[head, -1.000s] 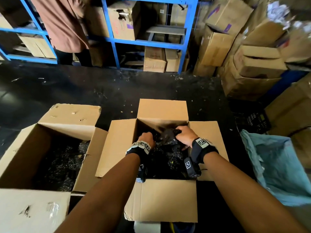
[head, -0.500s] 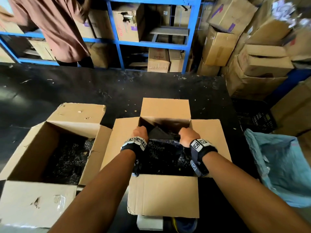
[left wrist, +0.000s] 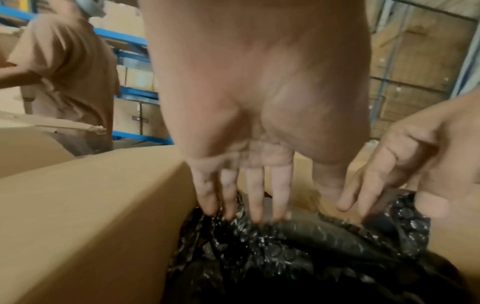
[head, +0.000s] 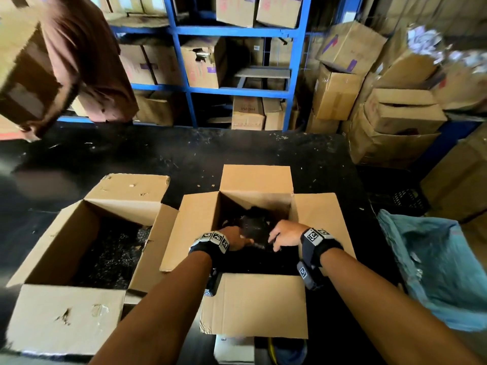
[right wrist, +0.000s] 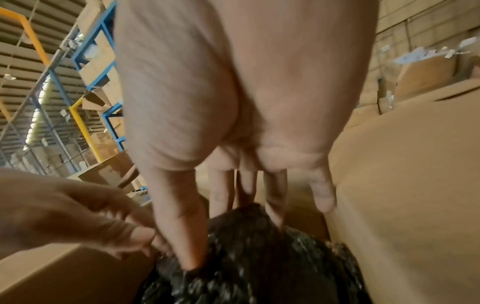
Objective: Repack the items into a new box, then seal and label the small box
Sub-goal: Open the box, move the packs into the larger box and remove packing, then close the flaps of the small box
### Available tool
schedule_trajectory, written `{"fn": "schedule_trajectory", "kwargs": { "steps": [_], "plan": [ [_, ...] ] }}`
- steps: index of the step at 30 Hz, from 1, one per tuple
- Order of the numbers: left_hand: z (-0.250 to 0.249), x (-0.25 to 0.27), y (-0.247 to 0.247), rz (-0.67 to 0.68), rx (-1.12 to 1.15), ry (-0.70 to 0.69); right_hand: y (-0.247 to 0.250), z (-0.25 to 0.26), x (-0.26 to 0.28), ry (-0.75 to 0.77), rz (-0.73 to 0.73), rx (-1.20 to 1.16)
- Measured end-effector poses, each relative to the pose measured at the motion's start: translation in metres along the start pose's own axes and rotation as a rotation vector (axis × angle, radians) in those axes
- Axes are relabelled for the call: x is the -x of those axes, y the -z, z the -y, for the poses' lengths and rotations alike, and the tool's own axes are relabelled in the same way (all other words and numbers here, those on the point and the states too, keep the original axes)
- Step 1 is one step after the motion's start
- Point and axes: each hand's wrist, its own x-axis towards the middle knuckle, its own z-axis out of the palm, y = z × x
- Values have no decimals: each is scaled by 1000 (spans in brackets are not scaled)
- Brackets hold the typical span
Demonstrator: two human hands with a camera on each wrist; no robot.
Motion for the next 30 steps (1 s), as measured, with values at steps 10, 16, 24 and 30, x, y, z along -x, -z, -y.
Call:
{"fn": "schedule_trajectory", "kwargs": {
  "steps": [10, 16, 24, 30],
  "plan": [
    [1, 27, -13, -364, 195, -26, -14, -22, 22, 113, -372, -146],
    [40, 50, -20, -617, 141, 139, -36, -49, 41, 9, -638, -89],
    [117, 71, -27, -551, 224, 536, -45, -99, 78, -471, -668, -168],
    [139, 78, -36, -516, 357, 535, -54, -119, 91, -436, -720, -382]
  ]
}}
